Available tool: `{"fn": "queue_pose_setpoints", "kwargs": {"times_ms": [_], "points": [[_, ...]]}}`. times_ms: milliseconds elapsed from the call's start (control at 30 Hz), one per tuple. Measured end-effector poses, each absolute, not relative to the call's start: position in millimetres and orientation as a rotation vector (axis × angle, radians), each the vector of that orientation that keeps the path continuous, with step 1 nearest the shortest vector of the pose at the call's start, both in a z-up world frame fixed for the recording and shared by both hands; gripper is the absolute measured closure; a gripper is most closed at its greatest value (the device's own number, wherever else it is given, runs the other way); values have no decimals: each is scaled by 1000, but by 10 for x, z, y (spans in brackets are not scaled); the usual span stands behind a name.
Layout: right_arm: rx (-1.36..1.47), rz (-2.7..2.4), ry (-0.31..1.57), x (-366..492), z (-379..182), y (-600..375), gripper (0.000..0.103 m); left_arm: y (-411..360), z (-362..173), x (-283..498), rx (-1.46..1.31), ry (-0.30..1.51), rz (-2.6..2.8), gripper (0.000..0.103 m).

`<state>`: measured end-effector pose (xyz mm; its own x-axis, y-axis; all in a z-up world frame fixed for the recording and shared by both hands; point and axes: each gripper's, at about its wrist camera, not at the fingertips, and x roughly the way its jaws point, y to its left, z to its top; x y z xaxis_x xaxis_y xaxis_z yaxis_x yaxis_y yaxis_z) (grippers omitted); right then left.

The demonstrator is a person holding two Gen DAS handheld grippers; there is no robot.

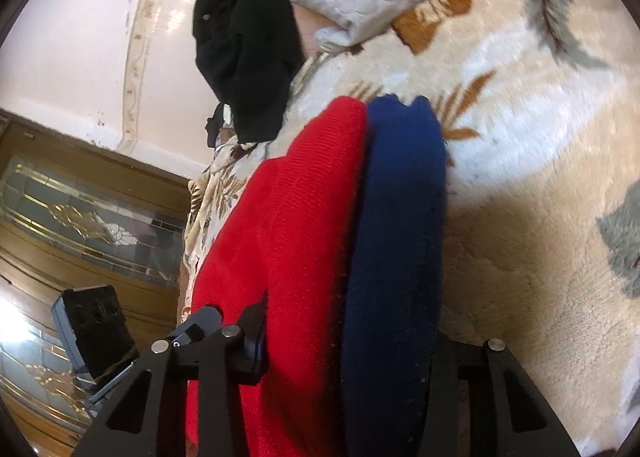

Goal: Fold small clothes

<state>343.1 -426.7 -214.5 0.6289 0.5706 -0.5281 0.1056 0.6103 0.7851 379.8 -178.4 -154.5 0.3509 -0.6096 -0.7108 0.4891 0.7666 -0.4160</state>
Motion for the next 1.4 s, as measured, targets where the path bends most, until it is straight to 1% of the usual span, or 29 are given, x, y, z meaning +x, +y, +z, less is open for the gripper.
{"fn": "queue_pose_setpoints", "kwargs": {"times_ms": [467, 800, 1100, 1200, 1300, 1333, 1367, 1400], "points": [[785, 360, 799, 3195, -1671, -4024, 58, -1596, -1106, 3407, -81, 881, -687, 73], [768, 401, 783, 2991, -1567, -3728, 58, -1297, -997, 3077, -65, 845, -647, 73], [735, 394, 789, 2777, -1605, -3550, 58, -1174, -1058, 2813, -32, 849, -606, 73], [727, 379, 805, 2756, -1676, -3492, 58, -1169, -1156, 2784, -6, 865, -577, 73], [726, 347, 858, 2776, -1824, -3428, 58, -1195, -1370, 2791, 48, 928, -516, 72], [722, 326, 897, 2801, -1916, -3399, 58, -1218, -1462, 2797, 80, 946, -491, 72], [715, 303, 917, 2812, -1969, -3393, 58, -1237, -1521, 2790, 108, 936, -474, 69], [718, 271, 931, 2811, -2018, -3410, 55, -1238, -1529, 2780, 117, 928, -470, 66]]}}
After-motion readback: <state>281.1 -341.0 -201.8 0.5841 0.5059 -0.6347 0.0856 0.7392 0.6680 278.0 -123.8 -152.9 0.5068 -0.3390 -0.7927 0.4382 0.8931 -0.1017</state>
